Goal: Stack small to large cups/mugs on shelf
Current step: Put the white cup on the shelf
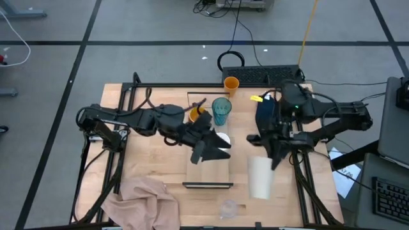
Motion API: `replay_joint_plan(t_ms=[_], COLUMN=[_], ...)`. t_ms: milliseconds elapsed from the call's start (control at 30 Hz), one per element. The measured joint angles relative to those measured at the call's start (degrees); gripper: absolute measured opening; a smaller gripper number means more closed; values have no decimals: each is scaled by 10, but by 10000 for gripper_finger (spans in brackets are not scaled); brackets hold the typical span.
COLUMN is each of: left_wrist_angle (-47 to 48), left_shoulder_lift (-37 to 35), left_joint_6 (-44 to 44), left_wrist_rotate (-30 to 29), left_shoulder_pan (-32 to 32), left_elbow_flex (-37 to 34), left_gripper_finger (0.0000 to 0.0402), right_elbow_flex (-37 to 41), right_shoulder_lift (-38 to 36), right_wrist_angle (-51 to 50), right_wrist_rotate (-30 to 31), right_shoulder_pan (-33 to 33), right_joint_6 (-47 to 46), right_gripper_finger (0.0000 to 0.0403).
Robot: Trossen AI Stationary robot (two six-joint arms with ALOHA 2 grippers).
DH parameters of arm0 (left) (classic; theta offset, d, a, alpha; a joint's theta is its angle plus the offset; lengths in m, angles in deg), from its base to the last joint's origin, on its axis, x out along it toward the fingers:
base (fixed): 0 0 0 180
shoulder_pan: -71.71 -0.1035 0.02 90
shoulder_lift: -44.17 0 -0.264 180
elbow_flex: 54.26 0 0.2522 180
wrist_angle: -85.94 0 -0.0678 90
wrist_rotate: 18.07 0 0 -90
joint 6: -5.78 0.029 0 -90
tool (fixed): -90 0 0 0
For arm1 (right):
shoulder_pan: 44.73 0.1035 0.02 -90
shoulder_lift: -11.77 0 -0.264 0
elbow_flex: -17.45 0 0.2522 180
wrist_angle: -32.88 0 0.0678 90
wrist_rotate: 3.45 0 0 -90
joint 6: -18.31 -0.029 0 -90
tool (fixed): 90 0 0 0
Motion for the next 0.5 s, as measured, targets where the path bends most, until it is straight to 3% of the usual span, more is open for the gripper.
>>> replay_joint_plan(t_ms=[233,500], left_wrist_angle=[-76,-143], left_shoulder_lift=[10,25], left_joint_6=[7,71], left_wrist_rotate=[15,-25], left_shoulder_pan=[-2,13], left_elbow_flex=[-1,-1], left_gripper_finger=[257,220], right_elbow_flex=[0,0], right_shoulder_lift=[22,44], right_wrist_angle=[141,451], right_wrist_rotate=[30,127], right_shoulder_pan=[60,102], right_joint_6=[-69,-147], right_gripper_finger=[1,1])
